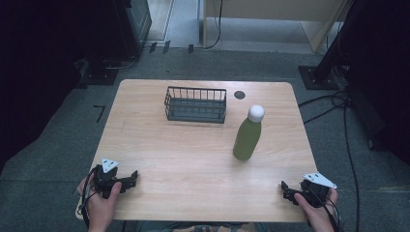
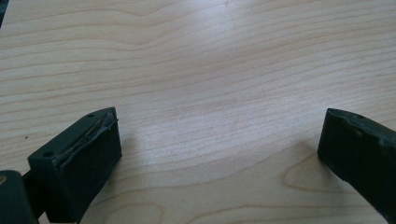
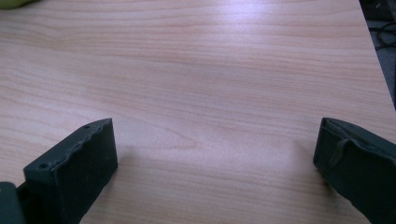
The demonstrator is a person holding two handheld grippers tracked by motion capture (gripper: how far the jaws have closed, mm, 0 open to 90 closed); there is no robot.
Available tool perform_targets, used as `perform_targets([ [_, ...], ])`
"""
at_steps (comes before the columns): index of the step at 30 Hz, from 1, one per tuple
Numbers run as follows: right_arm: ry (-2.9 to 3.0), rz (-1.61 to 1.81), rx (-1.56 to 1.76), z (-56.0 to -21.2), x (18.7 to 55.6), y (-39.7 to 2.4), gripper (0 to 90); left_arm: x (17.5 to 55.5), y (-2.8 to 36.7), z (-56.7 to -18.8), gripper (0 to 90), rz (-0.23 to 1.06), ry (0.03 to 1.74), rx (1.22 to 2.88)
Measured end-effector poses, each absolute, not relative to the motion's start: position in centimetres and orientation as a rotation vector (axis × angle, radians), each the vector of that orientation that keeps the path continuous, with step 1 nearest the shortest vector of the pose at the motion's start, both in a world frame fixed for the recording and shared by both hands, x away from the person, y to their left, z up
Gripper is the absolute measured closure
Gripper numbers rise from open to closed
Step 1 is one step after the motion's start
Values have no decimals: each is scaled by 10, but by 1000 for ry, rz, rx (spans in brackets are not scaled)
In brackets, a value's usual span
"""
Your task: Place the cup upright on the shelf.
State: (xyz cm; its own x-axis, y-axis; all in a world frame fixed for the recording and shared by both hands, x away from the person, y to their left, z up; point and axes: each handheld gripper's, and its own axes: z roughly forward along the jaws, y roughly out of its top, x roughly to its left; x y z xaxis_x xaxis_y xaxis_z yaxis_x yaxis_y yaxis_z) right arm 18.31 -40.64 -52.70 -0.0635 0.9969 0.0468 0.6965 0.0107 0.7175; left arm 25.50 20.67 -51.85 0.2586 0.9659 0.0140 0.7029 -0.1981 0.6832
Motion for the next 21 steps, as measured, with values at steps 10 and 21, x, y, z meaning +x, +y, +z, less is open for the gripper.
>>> perform_targets([
  [10,1795,944,1676,-506,192,-394,0,255,207,-519,0,611,1507,1975],
  [21,1834,1016,1580,-484,213,-367,0,255,207,-519,0,611,1507,1975],
])
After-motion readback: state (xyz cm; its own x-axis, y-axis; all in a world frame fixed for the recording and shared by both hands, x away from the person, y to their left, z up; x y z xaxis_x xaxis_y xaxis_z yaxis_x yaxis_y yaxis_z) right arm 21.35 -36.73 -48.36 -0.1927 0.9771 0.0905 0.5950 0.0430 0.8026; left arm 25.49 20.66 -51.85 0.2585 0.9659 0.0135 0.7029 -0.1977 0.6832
